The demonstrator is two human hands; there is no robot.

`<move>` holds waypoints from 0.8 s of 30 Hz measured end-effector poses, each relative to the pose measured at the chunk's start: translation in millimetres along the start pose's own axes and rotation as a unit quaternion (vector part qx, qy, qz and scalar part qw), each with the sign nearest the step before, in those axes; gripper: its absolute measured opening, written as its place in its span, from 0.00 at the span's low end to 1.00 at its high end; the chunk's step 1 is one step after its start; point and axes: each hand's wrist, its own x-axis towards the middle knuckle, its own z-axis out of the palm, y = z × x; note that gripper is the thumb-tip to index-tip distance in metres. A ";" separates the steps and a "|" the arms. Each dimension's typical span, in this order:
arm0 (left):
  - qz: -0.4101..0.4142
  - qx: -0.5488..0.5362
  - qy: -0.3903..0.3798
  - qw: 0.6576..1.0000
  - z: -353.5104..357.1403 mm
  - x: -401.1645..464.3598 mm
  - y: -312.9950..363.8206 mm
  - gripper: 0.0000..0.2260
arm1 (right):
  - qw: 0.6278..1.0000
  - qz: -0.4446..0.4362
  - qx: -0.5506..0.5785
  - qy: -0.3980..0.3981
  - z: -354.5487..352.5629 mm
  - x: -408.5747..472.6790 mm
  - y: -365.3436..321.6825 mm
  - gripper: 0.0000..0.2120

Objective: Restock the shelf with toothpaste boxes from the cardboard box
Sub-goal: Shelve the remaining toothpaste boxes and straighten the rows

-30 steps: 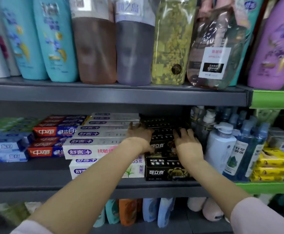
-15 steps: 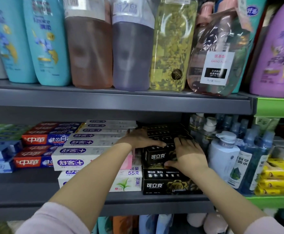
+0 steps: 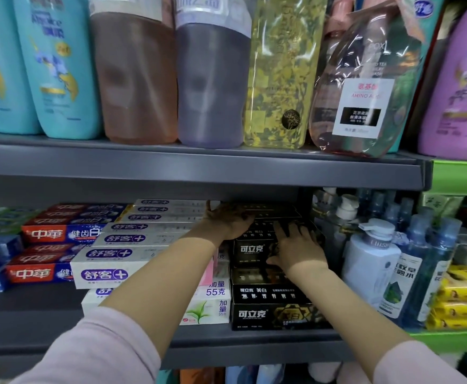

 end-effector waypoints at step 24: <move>0.108 -0.156 -0.064 0.980 2.8 -3.3 -3.9 0.31 | 0.996 0.055 -0.047 -0.051 -15.0 11.8 -10.7 0.39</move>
